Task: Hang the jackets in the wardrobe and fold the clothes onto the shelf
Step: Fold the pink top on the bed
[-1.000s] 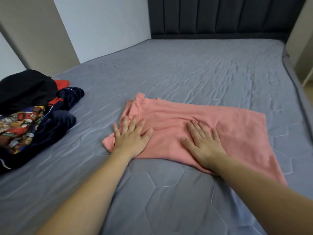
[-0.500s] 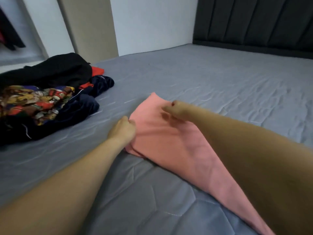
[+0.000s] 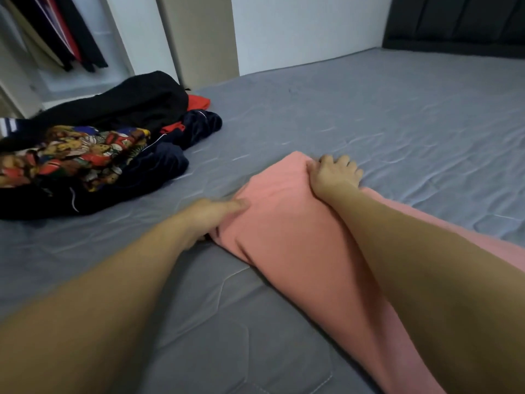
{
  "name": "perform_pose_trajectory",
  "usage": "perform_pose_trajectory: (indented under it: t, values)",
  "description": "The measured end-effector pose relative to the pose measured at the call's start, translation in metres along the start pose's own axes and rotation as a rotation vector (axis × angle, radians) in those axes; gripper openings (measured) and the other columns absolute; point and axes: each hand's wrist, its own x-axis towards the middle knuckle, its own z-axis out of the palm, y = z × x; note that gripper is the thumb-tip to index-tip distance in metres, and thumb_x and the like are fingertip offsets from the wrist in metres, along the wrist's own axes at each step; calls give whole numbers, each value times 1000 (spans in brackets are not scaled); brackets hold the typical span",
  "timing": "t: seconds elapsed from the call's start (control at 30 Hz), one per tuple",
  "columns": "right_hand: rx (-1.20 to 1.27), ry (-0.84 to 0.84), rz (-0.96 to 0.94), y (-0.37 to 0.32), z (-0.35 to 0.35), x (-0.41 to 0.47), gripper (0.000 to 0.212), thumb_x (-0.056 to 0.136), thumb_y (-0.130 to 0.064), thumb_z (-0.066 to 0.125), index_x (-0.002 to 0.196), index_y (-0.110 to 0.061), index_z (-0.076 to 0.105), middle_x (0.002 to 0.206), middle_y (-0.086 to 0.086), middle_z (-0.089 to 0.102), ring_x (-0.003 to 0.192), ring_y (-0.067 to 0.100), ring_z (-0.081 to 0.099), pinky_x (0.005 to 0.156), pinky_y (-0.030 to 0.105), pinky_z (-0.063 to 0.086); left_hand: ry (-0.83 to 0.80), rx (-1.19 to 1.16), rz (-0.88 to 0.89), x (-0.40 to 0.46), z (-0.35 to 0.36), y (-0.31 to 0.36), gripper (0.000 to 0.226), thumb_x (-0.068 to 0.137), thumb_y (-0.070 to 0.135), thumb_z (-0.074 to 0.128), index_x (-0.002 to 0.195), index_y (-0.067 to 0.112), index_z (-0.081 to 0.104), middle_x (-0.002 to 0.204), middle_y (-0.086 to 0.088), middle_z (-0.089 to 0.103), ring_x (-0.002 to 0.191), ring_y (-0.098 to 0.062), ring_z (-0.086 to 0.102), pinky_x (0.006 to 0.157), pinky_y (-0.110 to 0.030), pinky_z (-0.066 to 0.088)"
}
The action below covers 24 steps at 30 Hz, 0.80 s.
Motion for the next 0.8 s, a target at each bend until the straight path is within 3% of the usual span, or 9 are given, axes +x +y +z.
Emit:
perform_pose_trajectory:
  t: [0.1,0.17,0.23,0.37,0.47,0.57,0.67,0.73,0.8]
  values:
    - [7,-234,58,-13,-14,-3,100,73,-90,24,141,-19,43,147,20,33,136,40,30,108,53,21,27,-595,-201,-18,5,-13,39,82,53,69,101,20,66,95,-2,72,76,-16,64,63,-26,47]
    - [20,-355,-25,-17,-25,-3,84,78,-83,36,136,-23,50,149,18,37,136,36,35,109,45,28,-64,-745,-286,-32,16,-13,33,87,49,66,99,19,66,88,0,70,76,-15,64,63,-28,52]
    - [192,-383,-91,-21,-35,-5,53,92,-60,45,109,-14,64,132,18,57,120,32,54,89,31,45,-56,-860,-287,-37,21,-7,11,99,26,55,105,20,62,80,0,66,65,-13,61,45,-25,53]
    - [534,-249,-135,-18,-66,-20,42,96,-41,55,112,-4,66,113,19,65,100,30,61,70,26,40,115,-1155,-166,-42,11,8,26,102,4,40,97,18,61,71,0,66,53,-10,60,41,-20,49]
    - [808,-223,-54,-15,-110,-33,43,92,-41,61,114,-4,66,96,5,65,82,18,60,68,23,42,-33,-1156,-103,-64,20,16,19,99,11,49,94,19,65,73,0,70,55,-11,65,45,-22,53]
    - [951,-214,-58,-18,-168,-46,45,90,-41,65,117,-5,64,99,5,67,85,18,64,73,27,51,-43,-1131,-103,-92,15,38,24,101,14,48,120,22,61,84,0,67,68,-13,62,45,-22,53]
    - [1013,-162,-63,-19,-232,-63,47,90,-41,64,121,-5,61,115,10,66,100,22,63,88,33,51,83,-1170,4,-119,-21,80,28,102,13,49,127,15,60,108,-5,69,85,-17,64,68,-30,56]
    - [1059,-120,-60,-23,-281,-74,48,90,-41,64,122,-6,59,118,10,64,101,22,62,86,31,50,120,-1148,91,-147,-56,112,29,100,14,52,128,13,61,120,-8,67,99,-21,64,86,-36,54]
    - [1100,-84,-64,-30,-331,-87,48,91,-43,63,122,-7,58,115,7,62,97,20,61,78,27,49,145,-1119,177,-178,-89,143,25,98,13,56,122,12,64,116,-10,69,101,-23,67,91,-41,55]
